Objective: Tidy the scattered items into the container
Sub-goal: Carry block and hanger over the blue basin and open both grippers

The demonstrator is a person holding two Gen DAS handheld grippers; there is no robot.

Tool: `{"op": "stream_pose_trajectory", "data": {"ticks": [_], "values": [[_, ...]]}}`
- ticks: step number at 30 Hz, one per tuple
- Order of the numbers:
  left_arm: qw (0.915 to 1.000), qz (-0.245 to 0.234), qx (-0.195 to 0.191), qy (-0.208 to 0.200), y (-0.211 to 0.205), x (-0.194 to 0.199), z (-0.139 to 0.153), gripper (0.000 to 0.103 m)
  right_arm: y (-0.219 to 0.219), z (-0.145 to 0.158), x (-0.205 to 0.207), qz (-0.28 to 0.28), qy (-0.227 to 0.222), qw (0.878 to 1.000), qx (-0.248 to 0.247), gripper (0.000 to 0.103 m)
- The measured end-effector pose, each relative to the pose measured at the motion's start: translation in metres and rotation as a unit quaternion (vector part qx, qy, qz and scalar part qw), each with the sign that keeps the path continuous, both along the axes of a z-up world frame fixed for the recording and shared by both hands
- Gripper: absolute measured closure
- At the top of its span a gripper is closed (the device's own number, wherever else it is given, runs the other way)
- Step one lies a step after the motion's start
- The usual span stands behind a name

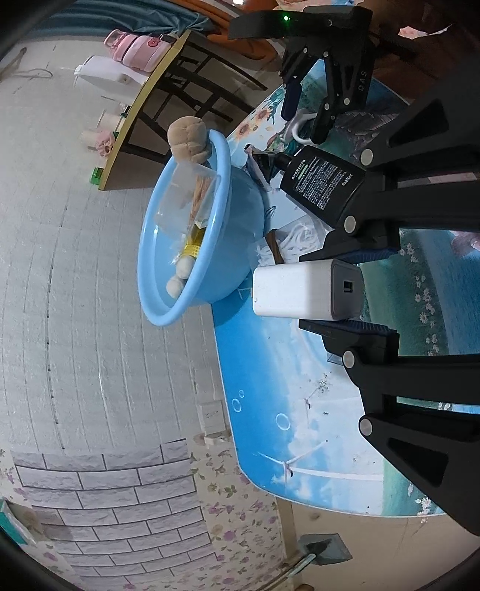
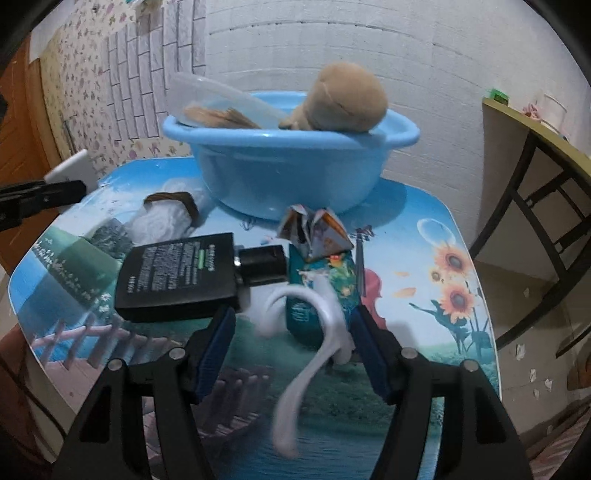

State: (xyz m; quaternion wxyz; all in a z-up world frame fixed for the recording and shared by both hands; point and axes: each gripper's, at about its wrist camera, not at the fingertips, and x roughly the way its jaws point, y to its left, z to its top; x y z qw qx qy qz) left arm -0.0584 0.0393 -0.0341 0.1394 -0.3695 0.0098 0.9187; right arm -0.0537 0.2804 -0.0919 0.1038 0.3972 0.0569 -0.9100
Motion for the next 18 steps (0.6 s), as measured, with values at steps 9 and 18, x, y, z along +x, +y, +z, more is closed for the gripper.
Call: {"op": "stream_pose_trajectory", "data": {"ticks": [9,18], "values": [[1.0,0.001,-0.001,0.003,0.0,0.0,0.003,0.079,0.007,-0.007,0.0,-0.006,0.0,1.0,-0.007,0.053],[0.9998,-0.01,-0.001,0.019,0.012,-0.014,0.021,0.079,0.016,0.032,0.007,0.002,0.045,0.997,-0.058,0.053]]}}
